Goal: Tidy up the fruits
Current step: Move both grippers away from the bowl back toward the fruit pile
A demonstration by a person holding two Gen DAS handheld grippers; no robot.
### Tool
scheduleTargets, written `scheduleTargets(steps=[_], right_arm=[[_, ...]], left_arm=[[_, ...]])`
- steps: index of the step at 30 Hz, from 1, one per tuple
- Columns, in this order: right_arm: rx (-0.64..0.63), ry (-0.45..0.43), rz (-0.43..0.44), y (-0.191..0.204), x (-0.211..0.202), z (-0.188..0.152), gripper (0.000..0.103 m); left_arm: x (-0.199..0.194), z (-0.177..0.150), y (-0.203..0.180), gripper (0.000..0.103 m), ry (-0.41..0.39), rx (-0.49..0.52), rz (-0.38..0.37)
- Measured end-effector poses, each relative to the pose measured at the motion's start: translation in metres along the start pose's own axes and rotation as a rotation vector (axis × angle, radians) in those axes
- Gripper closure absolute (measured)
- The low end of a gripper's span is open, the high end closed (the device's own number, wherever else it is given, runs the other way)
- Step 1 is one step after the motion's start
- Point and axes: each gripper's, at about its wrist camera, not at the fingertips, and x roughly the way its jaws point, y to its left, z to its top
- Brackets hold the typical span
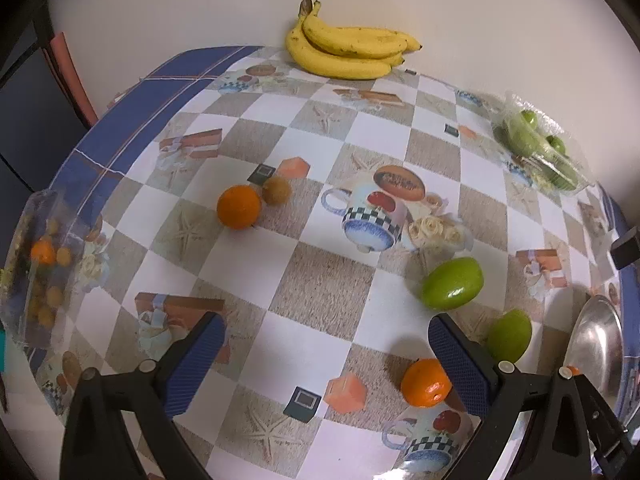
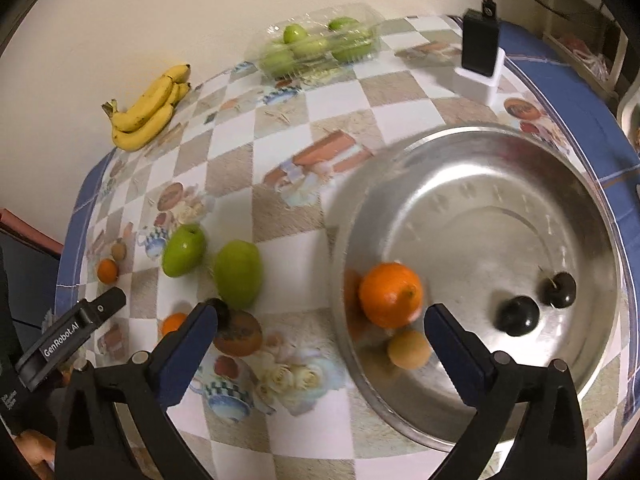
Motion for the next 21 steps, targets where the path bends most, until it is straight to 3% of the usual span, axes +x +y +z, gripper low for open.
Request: scheduleTargets(steps=[12, 17, 21], right_arm=[[-0.055, -0.029, 0.082, 0.027, 0.007, 0.003, 0.000], [-0.075, -0.033, 0.072, 0.031, 0.009, 0.002, 0.000], [-0.065, -0.034, 0.096, 0.031, 0.011, 0.006, 0.000]], left_arm=[[0.005, 0.004, 0.000, 0.000, -0.006, -0.031, -0.086], [0.003, 0.005, 0.001, 0.000, -0.029, -0.038, -0.084], [0.004, 0.007, 0.004, 0.000, -0.013, -0.064, -0.156]])
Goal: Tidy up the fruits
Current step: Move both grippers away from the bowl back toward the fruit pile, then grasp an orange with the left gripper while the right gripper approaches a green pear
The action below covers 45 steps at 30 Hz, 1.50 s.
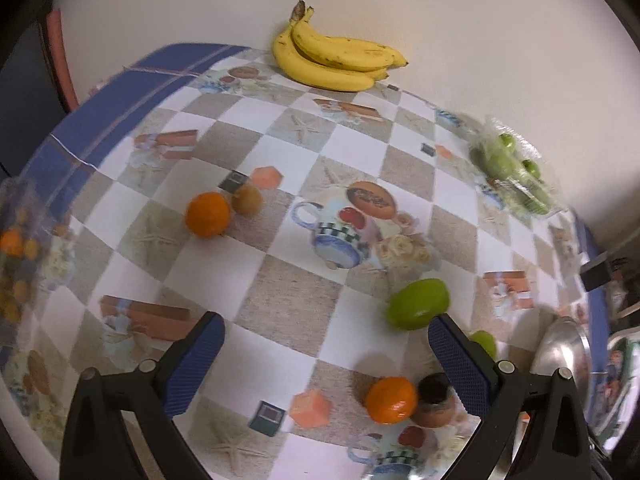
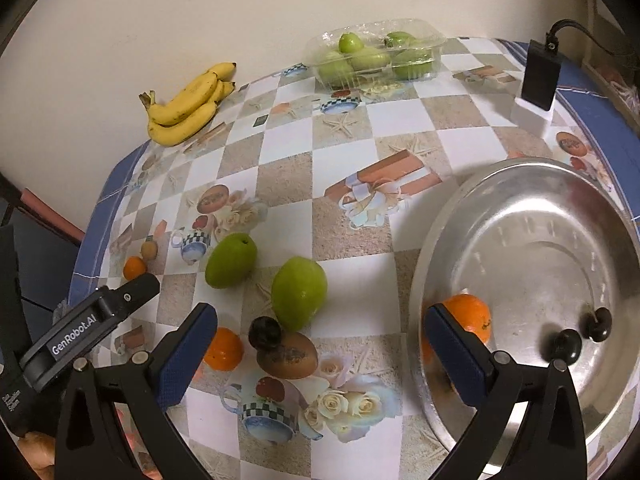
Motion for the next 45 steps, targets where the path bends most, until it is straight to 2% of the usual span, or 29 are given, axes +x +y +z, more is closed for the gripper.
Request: scheduleTargets(steps=[4, 7, 11, 13, 15, 19, 21, 26, 33, 35, 42, 45], right_arm=[[0.034, -0.020, 0.013, -0.005, 0.000, 0.005, 0.000], [0.052, -0.021, 0.037, -0.006, 0.003, 0.009, 0.000], [0.020, -0.034, 0.047, 0.002, 0.005, 0.013, 0.001], [-0.009, -0.041, 0.039, 0.008, 0.007, 0.015, 0.008], [-0.024, -0.035, 0.027, 0.011, 0.011, 0.017, 0.030], [-0.004, -0.004, 0.026, 0.007, 0.023, 0.016, 0.041], [0.009, 0.016, 0.042, 0.004, 0.030, 0.016, 0.052], [0.010, 0.049, 0.060, 0.007, 0.040, 0.014, 0.052], [0.011, 0.090, 0.041, 0.007, 0.052, 0.011, 0.052], [0.023, 0.101, 0.043, 0.006, 0.055, 0.011, 0.059], [0.046, 0.095, 0.080, 0.004, 0.046, 0.013, 0.062], [0.039, 0.085, 0.059, 0.003, 0.039, 0.014, 0.062]], left_arm=[[-0.001, 0.002, 0.004, 0.000, -0.003, -0.025, -0.023], [-0.008, 0.005, 0.003, 0.000, -0.041, -0.024, -0.029], [-0.012, 0.010, 0.006, 0.000, -0.070, -0.037, -0.050], [-0.011, 0.010, 0.005, 0.001, -0.063, -0.036, -0.065], [-0.008, 0.010, 0.002, 0.002, -0.045, -0.029, -0.062], [0.002, 0.005, 0.001, 0.011, 0.011, -0.038, -0.057], [0.007, 0.002, 0.002, 0.012, 0.042, -0.054, -0.076], [0.015, -0.005, -0.003, 0.017, 0.102, -0.060, -0.105], [0.017, -0.007, -0.007, 0.018, 0.123, -0.054, -0.112], [0.018, -0.007, -0.008, 0.018, 0.130, -0.053, -0.113], [0.019, -0.010, -0.010, 0.018, 0.144, -0.058, -0.129], [0.019, -0.012, -0.015, 0.018, 0.151, -0.046, -0.131]])
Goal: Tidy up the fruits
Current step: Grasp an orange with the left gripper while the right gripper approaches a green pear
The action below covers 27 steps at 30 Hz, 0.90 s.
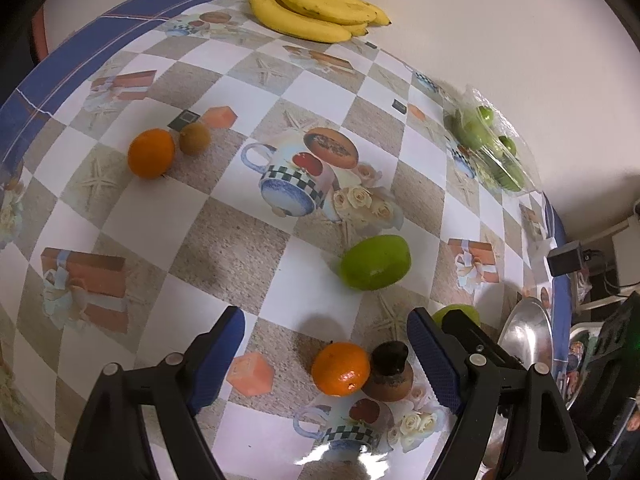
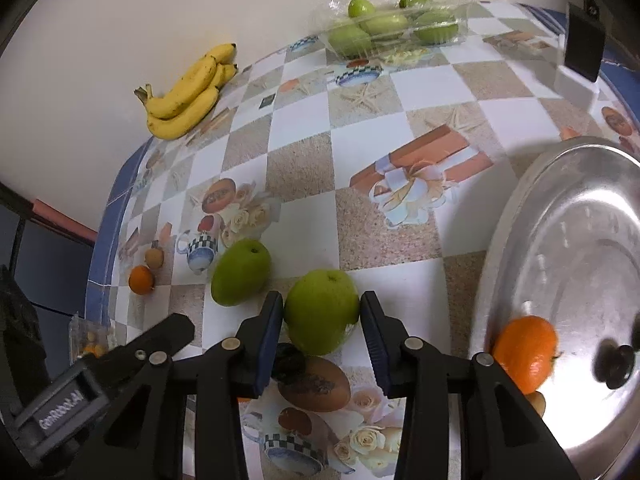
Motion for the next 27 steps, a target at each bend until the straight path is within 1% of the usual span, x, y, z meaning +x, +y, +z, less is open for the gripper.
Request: scheduleTargets(steps=[2, 5, 7, 8, 10, 13, 18, 22, 26, 27], right_arm=[[0.008, 0.009, -0.010, -0.002, -0.003, -0.001, 0.062], [0.046, 0.046, -0.025, -0.006, -0.007, -0.005, 0.062], [0.048, 0.053, -0.033, -0.008, -0.013, -0.009, 0.062], [0.043, 0.052, -0.041, -0.008, -0.016, -0.011, 0.062], [0.037, 0.042, -0.051, -0.009, -0.023, -0.013, 0.062], [0.043, 0.023, -0.043, -0.010, -0.031, -0.013, 0.062], [0.037, 0.017, -0.032, -0.009, -0.036, -0.013, 0.062], [0.022, 0.028, -0.043, -0.008, -0.034, -0.014, 0.062], [0.022, 0.032, -0.042, -0.009, -0.033, -0.014, 0.062], [0.022, 0.030, -0.041, -0.009, -0.034, -0.014, 0.063]], left_arm=[[0.002, -0.002, -0.003, 0.020, 0.011, 0.010, 0.004], [0.005, -0.007, -0.009, 0.024, 0.023, 0.038, 0.023], [0.008, -0.009, -0.010, 0.033, 0.040, 0.038, 0.023], [0.009, -0.011, -0.010, 0.035, 0.048, 0.035, 0.021], [0.013, -0.014, -0.010, 0.047, 0.071, 0.024, 0.008], [0.015, -0.018, -0.010, 0.055, 0.092, 0.015, 0.004], [0.018, -0.020, -0.009, 0.057, 0.104, 0.000, 0.003], [0.021, -0.022, -0.011, 0.063, 0.114, 0.007, 0.016], [0.020, -0.022, -0.011, 0.065, 0.113, 0.002, 0.012], [0.019, -0.022, -0.011, 0.065, 0.109, 0.004, 0.012]])
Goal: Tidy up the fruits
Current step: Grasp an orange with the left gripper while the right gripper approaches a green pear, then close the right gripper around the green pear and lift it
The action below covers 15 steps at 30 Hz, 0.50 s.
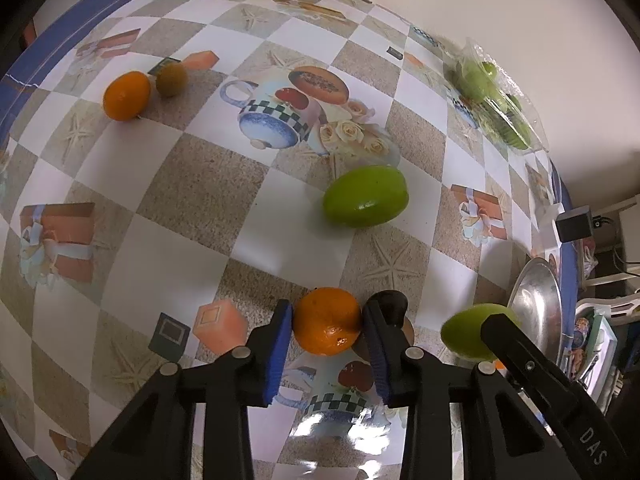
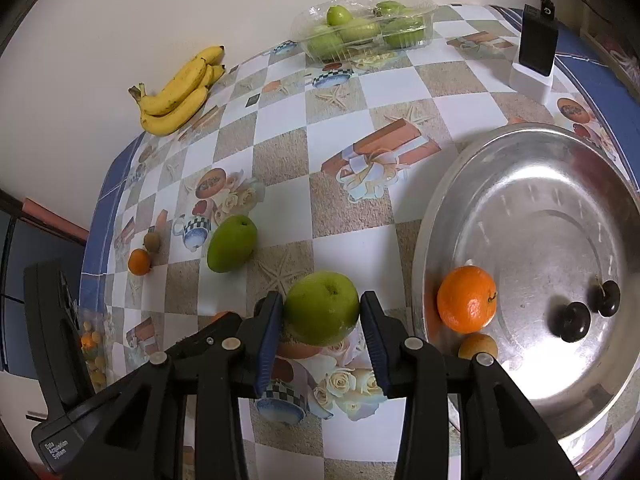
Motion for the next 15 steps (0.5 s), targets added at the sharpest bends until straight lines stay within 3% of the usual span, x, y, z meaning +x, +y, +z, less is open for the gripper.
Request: scheduleTargets(steps=[2, 9, 15], right_arm=[[0.000, -0.006, 0.012, 0.000, -0.002, 0.001, 0.071], [-0.013, -0.002, 0.023, 0.003, -0.001, 0.001, 0.071], [-0.002, -0.016, 0.066, 0.002, 0.004, 0.006, 0.071]], left_arm=[[-0.002, 0.000, -0.001, 0.065, -0.011, 0.004, -0.004], [-0.011, 0.002, 0.000, 0.066, -0.043, -0.002, -0.008], [-0.012, 0.006, 0.014, 0.066, -0.061, -0.071, 0.008]])
